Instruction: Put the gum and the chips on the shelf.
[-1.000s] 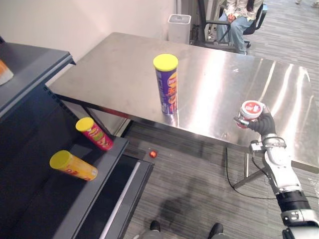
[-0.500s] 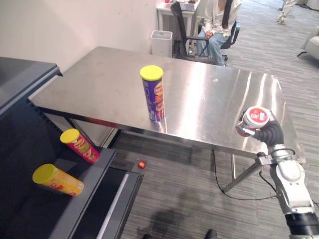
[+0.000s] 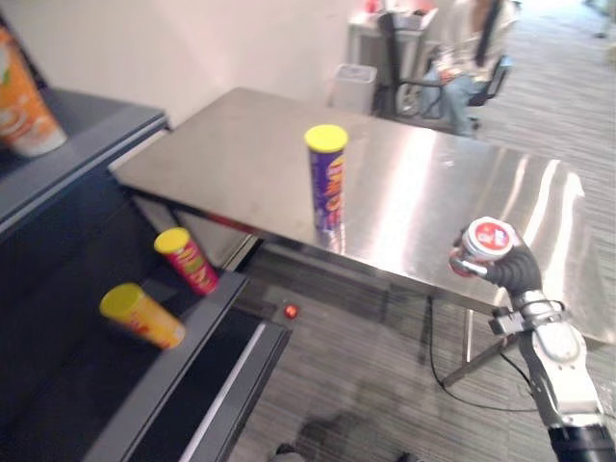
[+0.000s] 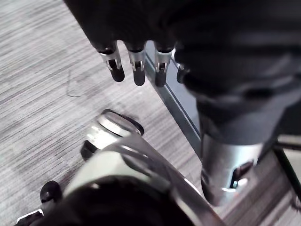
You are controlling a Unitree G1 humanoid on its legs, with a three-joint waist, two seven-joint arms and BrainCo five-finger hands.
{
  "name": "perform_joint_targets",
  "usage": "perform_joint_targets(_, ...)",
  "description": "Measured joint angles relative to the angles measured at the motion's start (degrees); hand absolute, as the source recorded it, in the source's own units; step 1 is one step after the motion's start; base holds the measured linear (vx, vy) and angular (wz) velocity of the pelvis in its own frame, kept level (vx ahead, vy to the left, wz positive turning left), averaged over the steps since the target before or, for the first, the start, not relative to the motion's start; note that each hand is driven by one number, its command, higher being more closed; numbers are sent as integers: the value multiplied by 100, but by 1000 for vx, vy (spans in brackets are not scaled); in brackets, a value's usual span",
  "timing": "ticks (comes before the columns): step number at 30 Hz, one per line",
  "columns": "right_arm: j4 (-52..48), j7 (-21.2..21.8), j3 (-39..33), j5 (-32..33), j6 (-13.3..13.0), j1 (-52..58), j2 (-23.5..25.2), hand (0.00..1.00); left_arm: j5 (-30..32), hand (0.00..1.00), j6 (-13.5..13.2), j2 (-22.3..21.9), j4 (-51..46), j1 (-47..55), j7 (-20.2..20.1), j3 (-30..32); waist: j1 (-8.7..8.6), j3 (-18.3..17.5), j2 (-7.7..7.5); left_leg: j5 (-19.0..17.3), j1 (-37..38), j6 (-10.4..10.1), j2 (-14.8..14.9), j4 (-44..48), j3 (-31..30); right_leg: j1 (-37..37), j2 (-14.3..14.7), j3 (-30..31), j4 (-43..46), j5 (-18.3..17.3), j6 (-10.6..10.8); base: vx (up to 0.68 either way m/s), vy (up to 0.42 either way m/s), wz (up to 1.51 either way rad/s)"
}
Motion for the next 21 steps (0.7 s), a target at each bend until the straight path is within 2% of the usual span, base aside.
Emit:
perform_joint_targets(2,240,-22,108,-13,1,-306,14,100,-64,0,-14,-142,-59,67,-2,121,97,113,90,235,-241,199,0,300,412,152,-9,-319,39,-78,-96,-86,-79,108)
perform_joint_targets(3,338,-95,57,-15,1,-361,13,100,-203,0,-22,-163,-170,89,-12,100,60,193,80,577,-560,668,23,615,1232,264,-20,-503,29,-237,-182,-112,-92,214)
perform_joint_targets(4,342,-197,-6,-48,-4,-240,9,100,-194,0,-34,-168,-222,80,-44,106,-41,249,43,1098,-520,1091,-110,193,2057,431,-19,-750,-145,-355,-373,-199,-71,237)
perform_joint_targets(5,308,-248,-67,-53,-10,-136,-3,100,-148,0,-33,-141,-220,84,-59,141,-90,266,27,1042,-483,1288,-90,172,2648,521,-14,-1035,-212,-347,-374,-184,0,229)
perform_joint_targets(6,316,-356,-215,-57,-16,48,42,100,-141,0,23,-160,-97,66,-54,201,-56,300,132,207,-353,1537,287,1182,3974,639,-51,-1530,-51,-468,-399,-174,12,173)
perform_joint_targets(7,306,-442,-286,-57,-49,229,91,100,-138,0,97,-189,21,134,-31,203,-50,310,81,-284,-21,1635,420,1939,4762,714,-212,-1792,68,-546,-410,-73,3,141)
perform_joint_targets(8,287,-472,-326,-56,-89,306,88,100,-153,0,110,-207,51,190,-33,279,-77,302,57,-408,158,1613,423,2156,4957,749,-287,-1919,74,-547,-409,-58,-31,122)
perform_joint_targets(9,251,-524,-454,-51,-148,383,80,100,-138,0,119,-209,91,264,-7,307,-180,297,48,-545,474,1486,426,2411,5076,822,-392,-2178,72,-546,-411,-53,-14,122)
perform_joint_targets(11,188,-582,-663,-26,-241,434,20,100,-55,0,128,-210,128,347,-18,338,-297,241,133,-499,803,1409,471,2348,4931,751,-429,-2474,135,-543,-414,-60,35,105)
perform_joint_targets(12,148,-587,-760,8,-245,436,-39,100,103,0,127,-229,142,327,-30,338,-326,163,206,-233,967,1247,426,1770,4753,572,-432,-2612,251,-546,-412,-124,195,68)
perform_joint_targets(13,96,-573,-823,20,-245,435,-64,100,246,0,121,-249,185,237,-46,336,-321,95,256,-218,930,1105,147,1094,4577,376,-485,-2706,364,-539,-422,-145,224,63)
perform_joint_targets(14,42,-564,-815,21,-246,446,-63,100,266,0,111,-234,222,209,-61,355,-324,71,268,-217,928,1103,61,850,4548,329,-496,-2781,411,-524,-409,-162,244,62)
perform_joint_targets(16,-89,-463,-813,76,-262,557,-57,100,292,0,96,-211,347,149,-84,403,-369,-11,191,-161,956,1017,-162,195,4508,308,-525,-3090,557,-452,-343,-114,165,72)
perform_joint_targets(17,-158,-454,-835,92,-293,634,-54,100,299,0,70,-192,360,165,-104,380,-416,-100,147,-69,994,890,-294,-231,4449,323,-579,-3287,707,-453,-343,-97,186,97)
perform_joint_targets(19,-165,-471,-872,202,-444,663,-19,100,471,0,-41,-177,460,160,-126,274,-485,-203,212,14,1067,797,-440,-704,4284,390,-764,-3523,1141,-471,-372,-69,177,103)
perform_joint_targets(21,-156,-531,-907,196,-587,664,93,100,494,0,-164,-109,502,166,-130,141,-471,-264,161,34,1133,819,-636,-859,3939,478,-1279,-3605,1940,-479,-385,-14,137,91)
